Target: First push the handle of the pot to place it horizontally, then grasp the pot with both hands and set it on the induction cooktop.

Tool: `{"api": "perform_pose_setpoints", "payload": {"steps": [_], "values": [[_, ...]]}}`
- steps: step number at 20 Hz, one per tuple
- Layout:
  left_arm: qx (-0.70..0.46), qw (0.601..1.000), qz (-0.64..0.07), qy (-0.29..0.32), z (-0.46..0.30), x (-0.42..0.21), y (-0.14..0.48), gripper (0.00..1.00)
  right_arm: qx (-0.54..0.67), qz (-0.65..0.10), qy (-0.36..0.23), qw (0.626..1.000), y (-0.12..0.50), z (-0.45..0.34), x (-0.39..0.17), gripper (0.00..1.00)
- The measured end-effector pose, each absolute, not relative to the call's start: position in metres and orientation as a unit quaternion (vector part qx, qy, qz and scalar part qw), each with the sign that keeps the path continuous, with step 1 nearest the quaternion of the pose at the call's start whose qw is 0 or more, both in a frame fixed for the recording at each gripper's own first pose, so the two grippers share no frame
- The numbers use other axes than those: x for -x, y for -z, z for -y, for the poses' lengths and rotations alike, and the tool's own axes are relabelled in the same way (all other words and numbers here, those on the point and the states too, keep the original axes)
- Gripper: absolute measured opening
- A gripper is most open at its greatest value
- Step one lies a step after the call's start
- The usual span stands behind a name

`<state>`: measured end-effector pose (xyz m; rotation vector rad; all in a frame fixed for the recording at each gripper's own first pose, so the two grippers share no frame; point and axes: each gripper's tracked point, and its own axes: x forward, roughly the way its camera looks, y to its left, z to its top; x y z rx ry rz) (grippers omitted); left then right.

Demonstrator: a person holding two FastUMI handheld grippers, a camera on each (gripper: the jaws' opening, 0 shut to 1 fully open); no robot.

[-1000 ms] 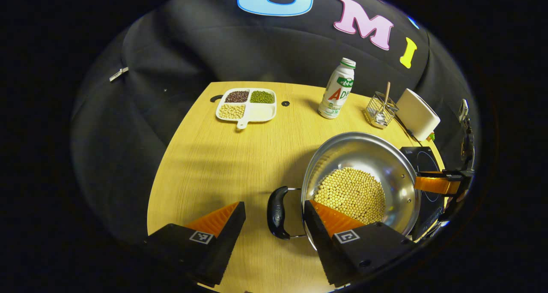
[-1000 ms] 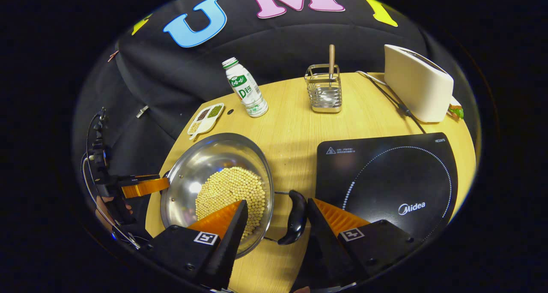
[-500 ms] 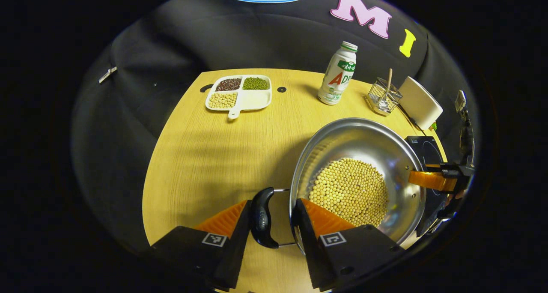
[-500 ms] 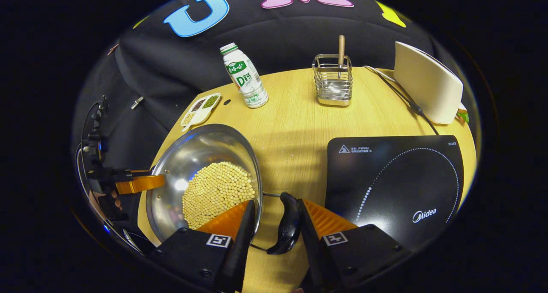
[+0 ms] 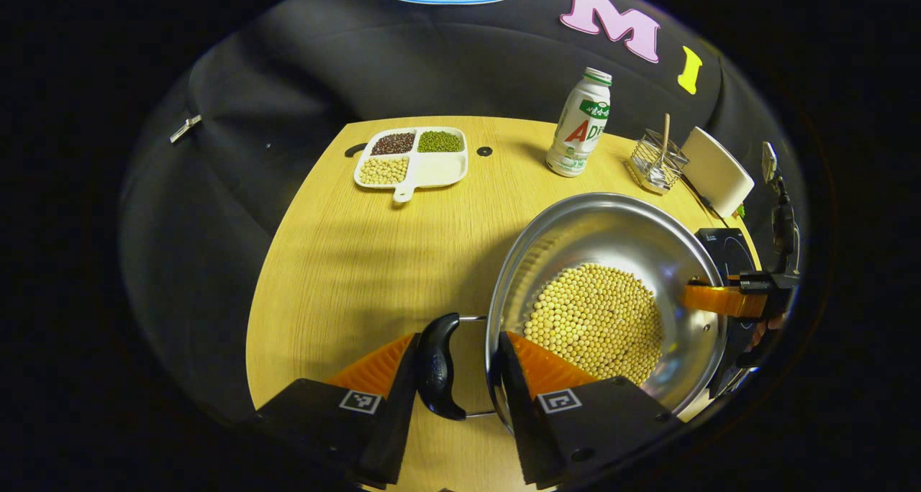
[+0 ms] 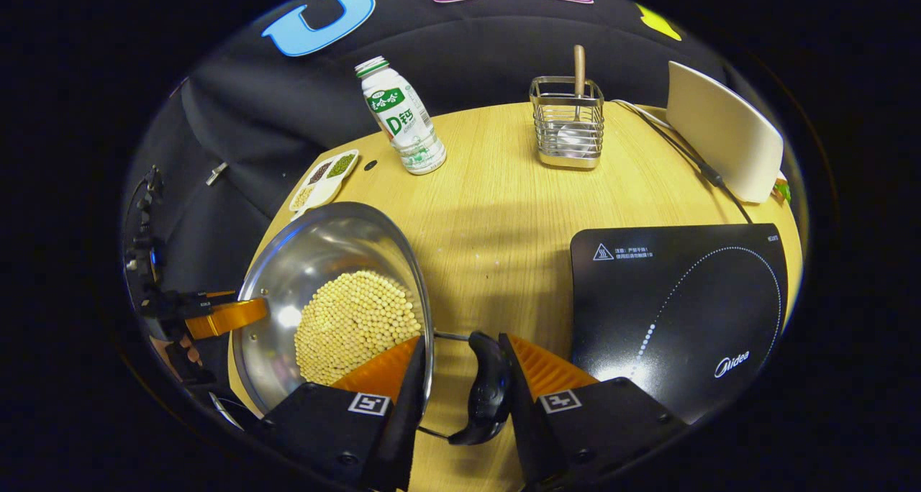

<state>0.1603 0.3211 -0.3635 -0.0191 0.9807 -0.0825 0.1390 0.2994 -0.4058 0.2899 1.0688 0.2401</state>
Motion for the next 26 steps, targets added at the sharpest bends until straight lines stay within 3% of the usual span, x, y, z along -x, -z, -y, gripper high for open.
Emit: {"api": "perform_pose_setpoints", "payload": {"steps": [4,14,26], "values": [[0.012,0.881,-0.471,0.032,-0.321,-0.156,0.361,0.56,-0.123,-0.505,-0.109,0.847,0.404,-0.298,-0.138,0.51],[0.008,0.887,-0.460,0.027,-0.290,-0.136,0.311,0.55,-0.121,-0.502,-0.113,0.849,0.347,-0.266,-0.128,0.51],[0.012,0.884,-0.465,0.055,-0.166,-0.125,0.276,0.55,-0.131,-0.502,-0.089,0.851,0.311,-0.140,-0.109,0.50]]}}
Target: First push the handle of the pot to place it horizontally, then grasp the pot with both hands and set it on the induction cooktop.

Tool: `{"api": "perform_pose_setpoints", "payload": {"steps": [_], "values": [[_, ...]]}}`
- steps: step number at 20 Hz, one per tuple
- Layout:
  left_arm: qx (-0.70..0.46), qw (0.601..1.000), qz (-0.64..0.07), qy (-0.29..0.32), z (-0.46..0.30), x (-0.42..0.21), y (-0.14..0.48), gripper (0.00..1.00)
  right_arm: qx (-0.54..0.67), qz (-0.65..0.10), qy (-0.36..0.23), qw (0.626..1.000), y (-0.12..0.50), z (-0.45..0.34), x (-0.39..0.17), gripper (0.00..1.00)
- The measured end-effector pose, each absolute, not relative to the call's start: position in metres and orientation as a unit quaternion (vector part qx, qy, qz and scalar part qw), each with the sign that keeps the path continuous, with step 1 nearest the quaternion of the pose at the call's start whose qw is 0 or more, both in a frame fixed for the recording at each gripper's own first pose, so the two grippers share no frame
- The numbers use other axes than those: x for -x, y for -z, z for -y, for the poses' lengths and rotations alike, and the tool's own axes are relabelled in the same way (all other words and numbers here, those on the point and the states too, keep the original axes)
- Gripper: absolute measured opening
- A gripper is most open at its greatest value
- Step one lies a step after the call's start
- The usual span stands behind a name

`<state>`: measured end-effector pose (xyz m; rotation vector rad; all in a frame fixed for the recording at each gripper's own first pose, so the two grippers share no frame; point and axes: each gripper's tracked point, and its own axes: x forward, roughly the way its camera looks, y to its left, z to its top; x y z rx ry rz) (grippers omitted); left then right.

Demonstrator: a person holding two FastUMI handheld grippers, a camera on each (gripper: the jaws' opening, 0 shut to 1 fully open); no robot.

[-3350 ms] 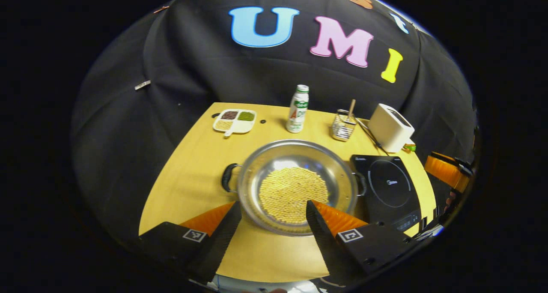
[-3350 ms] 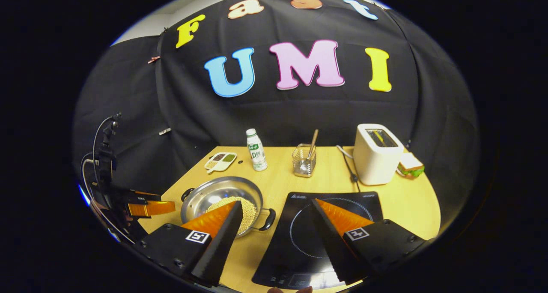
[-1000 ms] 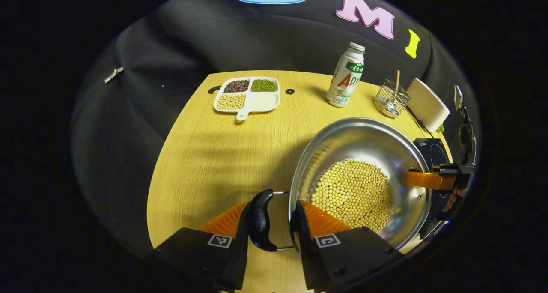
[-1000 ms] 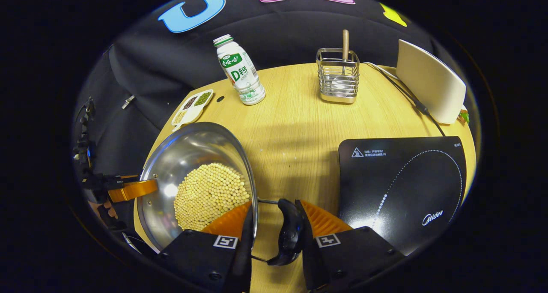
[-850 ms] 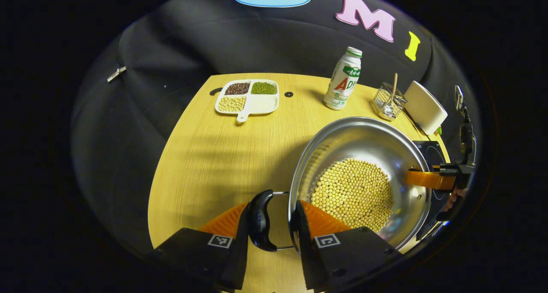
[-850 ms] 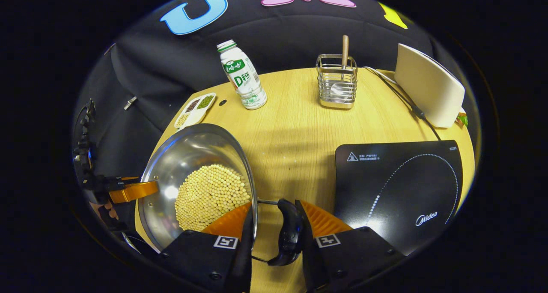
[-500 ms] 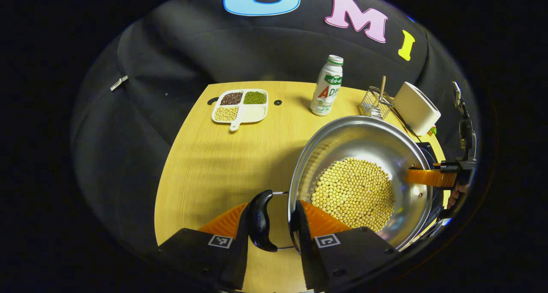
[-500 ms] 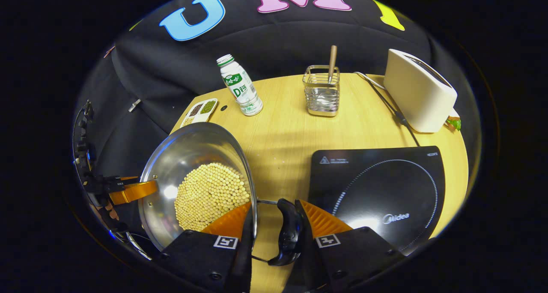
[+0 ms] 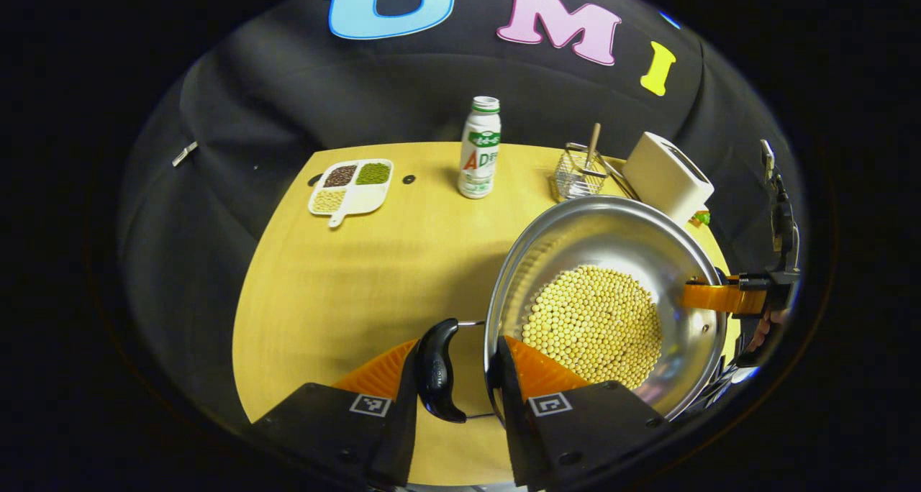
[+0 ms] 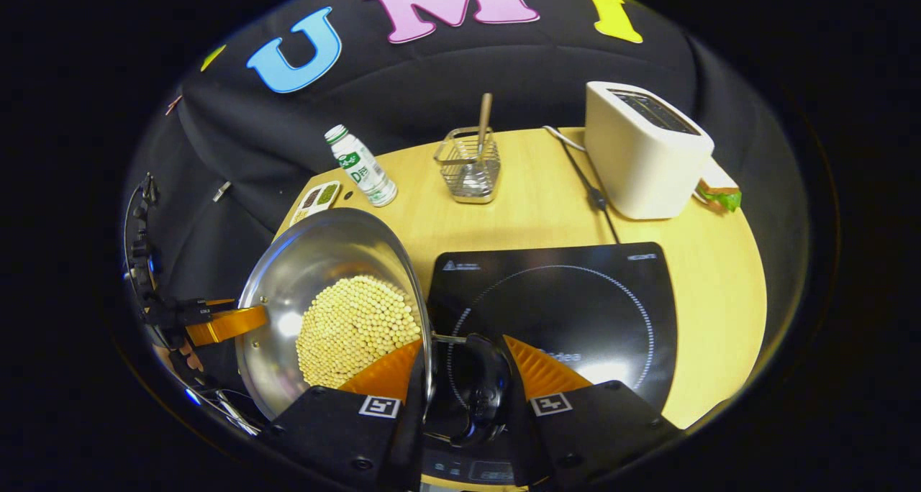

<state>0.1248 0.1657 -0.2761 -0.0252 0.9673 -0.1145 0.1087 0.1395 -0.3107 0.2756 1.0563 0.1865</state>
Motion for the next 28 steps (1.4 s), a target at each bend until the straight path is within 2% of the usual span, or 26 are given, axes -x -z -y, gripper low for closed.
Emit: {"api": "perform_pose_setpoints", "payload": {"steps": [16,28], "values": [[0.005,0.874,-0.475,0.101,-0.015,-0.147,0.282,0.55,-0.149,-0.501,-0.038,0.852,0.319,0.008,-0.103,0.50],[0.005,0.873,-0.479,0.095,0.031,-0.153,0.303,0.54,-0.157,-0.514,-0.036,0.843,0.350,0.047,-0.104,0.50]]}}
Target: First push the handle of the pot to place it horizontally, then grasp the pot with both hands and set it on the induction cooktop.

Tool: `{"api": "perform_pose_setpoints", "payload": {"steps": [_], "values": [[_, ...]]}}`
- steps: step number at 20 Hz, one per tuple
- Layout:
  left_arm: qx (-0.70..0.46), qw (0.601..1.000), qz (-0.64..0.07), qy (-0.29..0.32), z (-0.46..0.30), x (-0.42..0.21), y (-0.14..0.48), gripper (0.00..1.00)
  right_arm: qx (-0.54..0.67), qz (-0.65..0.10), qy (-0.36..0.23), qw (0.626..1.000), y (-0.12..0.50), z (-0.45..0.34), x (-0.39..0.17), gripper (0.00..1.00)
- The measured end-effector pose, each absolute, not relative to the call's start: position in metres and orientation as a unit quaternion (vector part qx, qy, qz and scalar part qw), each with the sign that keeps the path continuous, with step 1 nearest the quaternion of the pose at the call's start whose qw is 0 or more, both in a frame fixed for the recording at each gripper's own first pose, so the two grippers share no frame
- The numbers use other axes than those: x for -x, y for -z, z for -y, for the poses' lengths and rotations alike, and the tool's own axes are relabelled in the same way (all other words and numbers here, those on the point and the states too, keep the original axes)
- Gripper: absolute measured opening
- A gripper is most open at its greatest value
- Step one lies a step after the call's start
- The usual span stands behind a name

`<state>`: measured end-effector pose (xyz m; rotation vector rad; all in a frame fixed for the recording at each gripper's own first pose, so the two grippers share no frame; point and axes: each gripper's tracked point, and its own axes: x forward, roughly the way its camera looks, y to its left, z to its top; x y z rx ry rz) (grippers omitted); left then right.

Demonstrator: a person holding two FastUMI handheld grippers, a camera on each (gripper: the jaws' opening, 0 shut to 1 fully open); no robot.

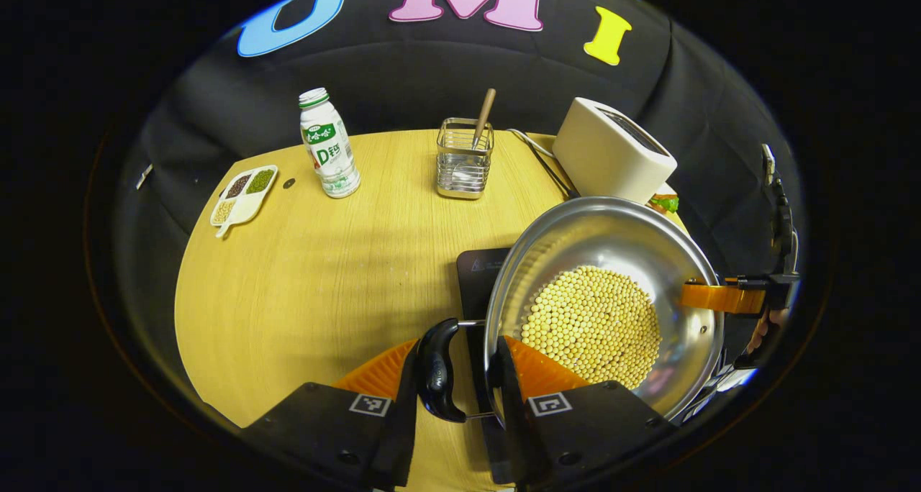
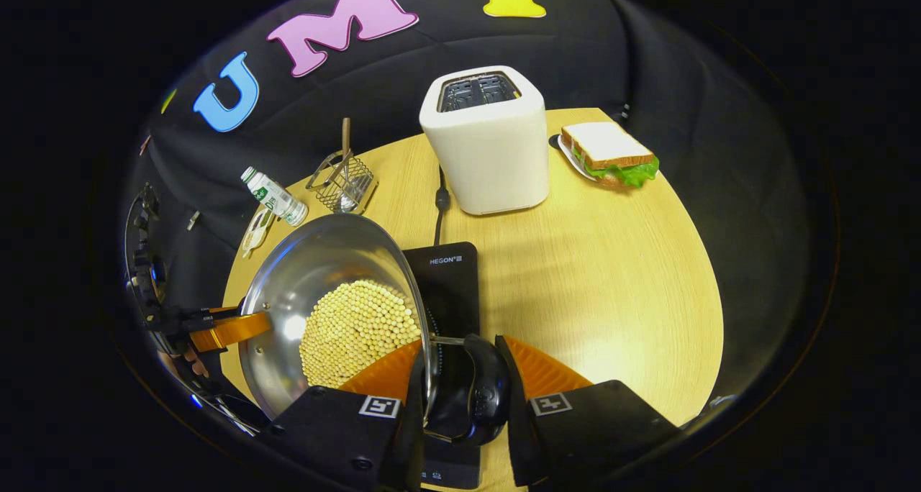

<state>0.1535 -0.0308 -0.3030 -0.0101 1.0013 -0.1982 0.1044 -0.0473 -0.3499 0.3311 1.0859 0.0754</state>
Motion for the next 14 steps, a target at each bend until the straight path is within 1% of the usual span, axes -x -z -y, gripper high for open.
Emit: {"api": "perform_pose_setpoints", "payload": {"steps": [1,2,3,4,5,6,8,10,11,12,14], "values": [[0.001,0.872,-0.480,0.096,0.0314,-0.1540,0.3042,0.54,-0.159,-0.513,-0.035,0.843,0.3501,0.0498,-0.1044,0.51],[-0.001,0.874,-0.477,0.095,0.0317,-0.1551,0.3034,0.54,-0.161,-0.514,-0.035,0.842,0.3516,0.0507,-0.1037,0.46],[-0.002,0.874,-0.477,0.094,0.0328,-0.1549,0.3040,0.55,-0.163,-0.514,-0.035,0.841,0.3521,0.0515,-0.1039,0.50],[-0.002,0.875,-0.475,0.093,0.0334,-0.1561,0.3038,0.56,-0.166,-0.514,-0.035,0.841,0.3531,0.0516,-0.1039,0.46],[-0.003,0.876,-0.474,0.092,0.0340,-0.1559,0.3034,0.55,-0.169,-0.513,-0.035,0.841,0.3538,0.0516,-0.1041,0.46],[-0.005,0.877,-0.472,0.093,0.0350,-0.1565,0.3037,0.55,-0.172,-0.513,-0.034,0.840,0.3546,0.0519,-0.1039,0.51],[-0.010,0.878,-0.469,0.093,0.0349,-0.1557,0.3030,0.54,-0.177,-0.513,-0.034,0.839,0.3558,0.0521,-0.1028,0.51],[-0.010,0.878,-0.469,0.091,0.0354,-0.1560,0.3037,0.57,-0.179,-0.511,-0.036,0.840,0.3564,0.0519,-0.1037,0.51],[-0.009,0.879,-0.469,0.090,0.0352,-0.1563,0.3041,0.56,-0.180,-0.510,-0.037,0.840,0.3559,0.0517,-0.1051,0.46],[-0.007,0.879,-0.469,0.088,0.0344,-0.1552,0.3039,0.56,-0.181,-0.509,-0.038,0.841,0.3558,0.0515,-0.1063,0.51],[-0.006,0.879,-0.469,0.086,0.0342,-0.1548,0.3034,0.57,-0.182,-0.508,-0.040,0.841,0.3561,0.0510,-0.1072,0.51]]}}
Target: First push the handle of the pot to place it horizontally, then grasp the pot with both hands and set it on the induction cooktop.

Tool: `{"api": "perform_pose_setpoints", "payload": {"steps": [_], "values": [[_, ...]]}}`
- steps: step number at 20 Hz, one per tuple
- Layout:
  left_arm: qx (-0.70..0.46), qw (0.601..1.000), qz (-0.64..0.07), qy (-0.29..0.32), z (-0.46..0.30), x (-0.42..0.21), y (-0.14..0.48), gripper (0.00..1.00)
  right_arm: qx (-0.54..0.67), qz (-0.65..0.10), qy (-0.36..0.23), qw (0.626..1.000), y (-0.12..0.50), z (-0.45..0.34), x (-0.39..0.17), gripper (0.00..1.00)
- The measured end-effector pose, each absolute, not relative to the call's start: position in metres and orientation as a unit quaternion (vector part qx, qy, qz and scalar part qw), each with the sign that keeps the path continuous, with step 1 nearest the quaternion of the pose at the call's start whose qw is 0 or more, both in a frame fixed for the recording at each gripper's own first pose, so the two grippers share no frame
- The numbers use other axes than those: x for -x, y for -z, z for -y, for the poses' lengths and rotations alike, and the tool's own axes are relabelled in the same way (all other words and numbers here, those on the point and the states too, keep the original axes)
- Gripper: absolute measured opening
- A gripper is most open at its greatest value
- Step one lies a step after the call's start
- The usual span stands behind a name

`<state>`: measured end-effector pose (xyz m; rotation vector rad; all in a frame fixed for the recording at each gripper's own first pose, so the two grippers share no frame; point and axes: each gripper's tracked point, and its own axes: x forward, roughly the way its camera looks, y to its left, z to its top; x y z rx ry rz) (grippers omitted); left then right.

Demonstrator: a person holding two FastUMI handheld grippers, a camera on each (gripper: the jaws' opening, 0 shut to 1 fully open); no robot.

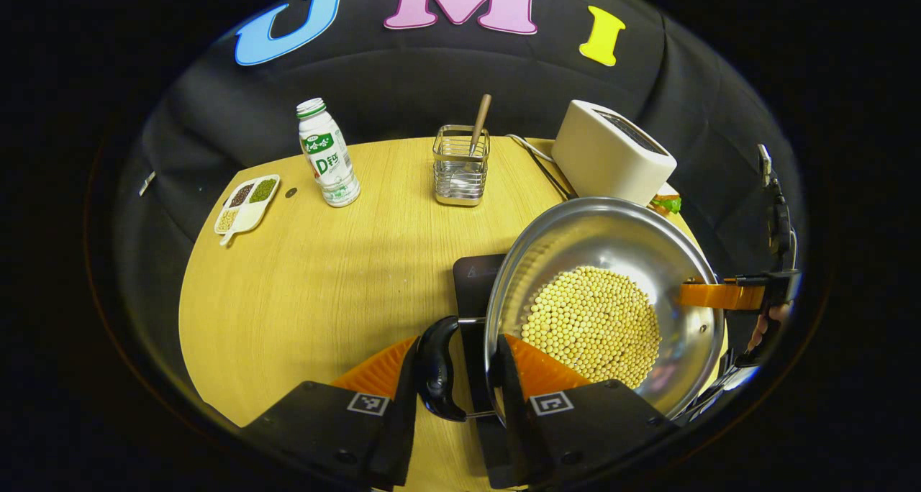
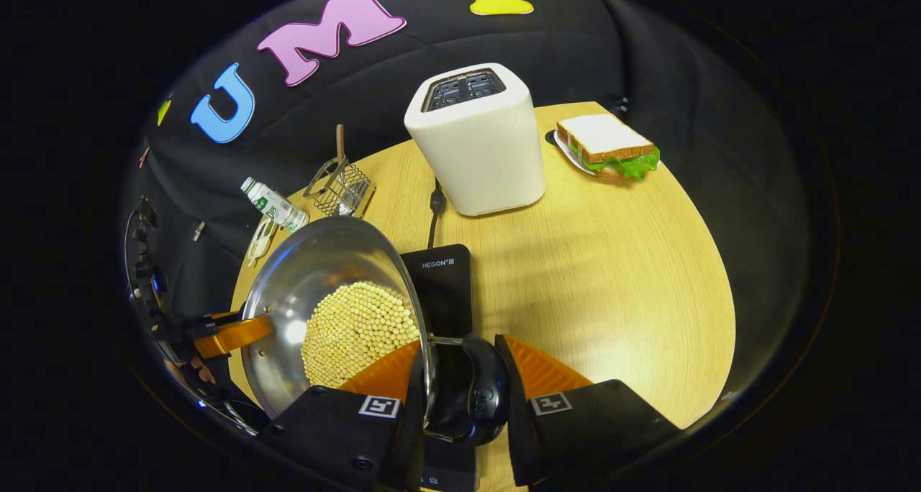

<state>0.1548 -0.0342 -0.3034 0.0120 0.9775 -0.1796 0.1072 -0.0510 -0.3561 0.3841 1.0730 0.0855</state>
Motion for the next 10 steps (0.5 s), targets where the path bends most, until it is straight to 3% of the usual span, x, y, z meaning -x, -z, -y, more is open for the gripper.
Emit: {"api": "perform_pose_setpoints", "payload": {"steps": [4,10], "values": [[-0.003,0.879,-0.468,0.085,0.0355,-0.1559,0.3039,0.56,-0.183,-0.508,-0.040,0.841,0.3556,0.0512,-0.1071,0.52],[0.010,0.878,-0.472,0.082,0.0377,-0.1545,0.3065,0.64,-0.192,-0.506,-0.032,0.840,0.3517,0.0490,-0.1079,0.56]]}}
